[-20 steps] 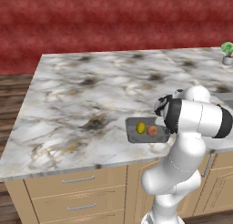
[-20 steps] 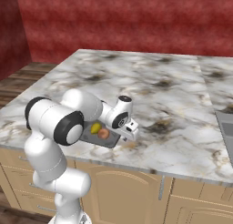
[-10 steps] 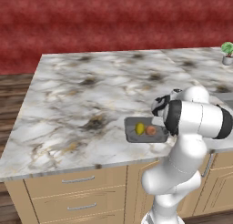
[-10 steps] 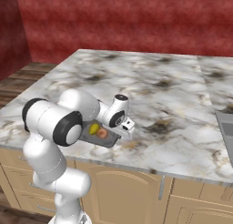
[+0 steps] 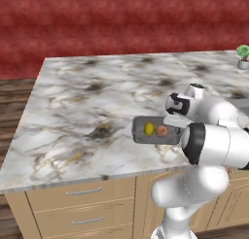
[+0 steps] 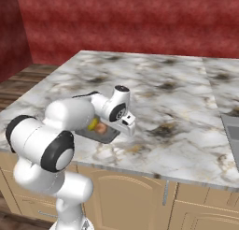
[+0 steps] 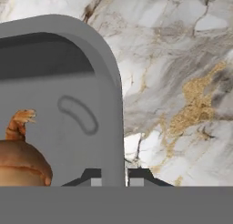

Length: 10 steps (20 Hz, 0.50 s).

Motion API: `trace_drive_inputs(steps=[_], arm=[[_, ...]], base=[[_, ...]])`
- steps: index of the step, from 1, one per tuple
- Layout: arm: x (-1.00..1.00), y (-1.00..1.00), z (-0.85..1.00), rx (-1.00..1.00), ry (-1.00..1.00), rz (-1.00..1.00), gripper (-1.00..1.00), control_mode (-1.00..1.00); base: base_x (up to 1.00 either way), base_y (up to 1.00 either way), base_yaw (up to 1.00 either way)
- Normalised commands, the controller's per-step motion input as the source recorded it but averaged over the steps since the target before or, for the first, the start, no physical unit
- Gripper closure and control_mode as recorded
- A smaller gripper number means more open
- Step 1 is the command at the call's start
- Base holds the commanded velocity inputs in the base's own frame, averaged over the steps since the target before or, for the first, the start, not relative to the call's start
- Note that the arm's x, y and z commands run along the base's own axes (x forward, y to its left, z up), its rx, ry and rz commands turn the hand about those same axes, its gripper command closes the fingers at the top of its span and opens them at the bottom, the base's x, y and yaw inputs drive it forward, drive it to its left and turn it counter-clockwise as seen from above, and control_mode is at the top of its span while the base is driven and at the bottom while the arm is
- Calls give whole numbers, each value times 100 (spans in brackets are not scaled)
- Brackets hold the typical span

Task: Take the lemon and onion out of the freezer and place them in the tupperware container on the counter. Then put the tupperware containing the vegetables back in the freezer.

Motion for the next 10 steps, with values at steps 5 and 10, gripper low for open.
trace_drive_inputs(steps=[5,10], arm=[[-51,0,100,5,-2,0,100,-100],[-63,25,91,2,0,0,100,-100]], base=[[0,0,0],[0,0,0]])
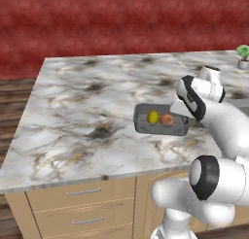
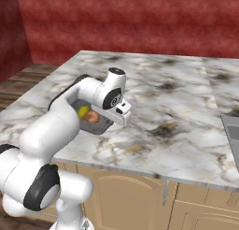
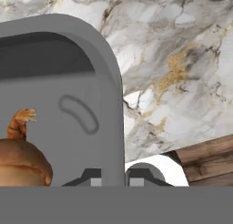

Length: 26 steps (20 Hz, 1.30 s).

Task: Take the lemon and onion out of the freezer and place them in the tupperware container on the counter. Then put the tupperware containing the vegetables back in the freezer.

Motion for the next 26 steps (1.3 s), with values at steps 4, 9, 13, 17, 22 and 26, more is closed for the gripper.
trace_drive_inputs(steps=[4,9,13,17,22,26], arm=[[-79,51,79,0,0,0,100,-100],[-91,54,73,1,0,0,100,-100],[-96,52,60,0,0,0,100,-100],[-95,55,50,0,0,0,100,-100],[-80,52,36,0,0,0,100,-100],[-67,40,17,0,0,0,100,-100]], base=[[0,0,0],[0,0,0],[0,0,0],[0,0,0],[0,0,0],[0,0,0]])
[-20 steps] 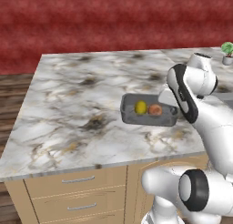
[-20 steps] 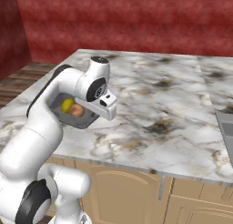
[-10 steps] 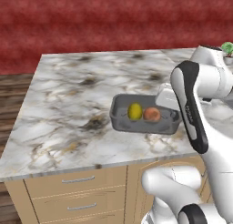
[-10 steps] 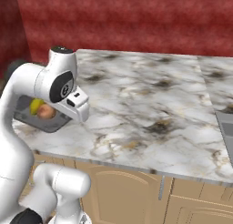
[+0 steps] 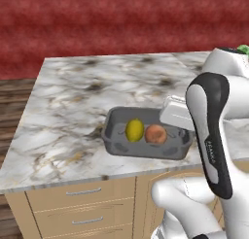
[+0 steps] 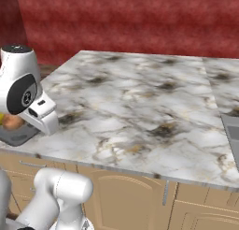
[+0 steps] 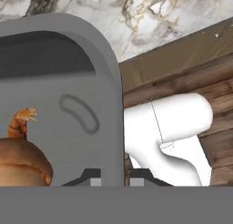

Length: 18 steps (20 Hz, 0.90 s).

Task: Take the lemon and onion out of the freezer and place them in the tupperware container on the counter. Then put the tupperware containing the vegetables back in the freezer.

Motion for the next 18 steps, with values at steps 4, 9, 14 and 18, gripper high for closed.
trace_drive_inputs(steps=[4,9,14,18], arm=[[-69,20,1,2,0,0,100,-100],[-66,4,0,5,0,0,100,-100],[-13,2,0,1,0,0,100,100],[0,0,0,0,0,0,100,100]], base=[[0,0,0],[0,0,0],[-49,15,0],[-39,62,3]])
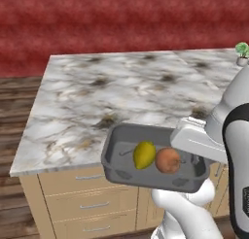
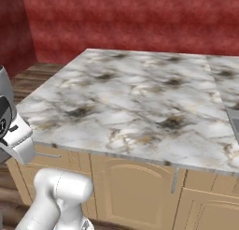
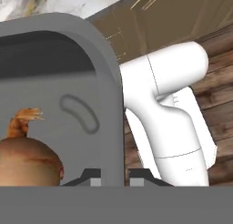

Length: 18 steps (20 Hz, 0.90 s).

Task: Take the lemon and onion out of the freezer and place them in the tupperware container on the counter. Then put the tupperware containing the vegetables back in the freezer.

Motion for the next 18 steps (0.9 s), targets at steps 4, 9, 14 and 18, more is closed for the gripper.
trace_drive_inputs(steps=[4,9,14,18], arm=[[0,0,0,0,0,0,100,100],[0,0,0,0,0,0,100,100],[0,0,0,0,0,0,100,100],[0,0,0,0,0,0,100,100]], base=[[-21,100,20],[0,100,35],[0,100,35],[3,100,29]])
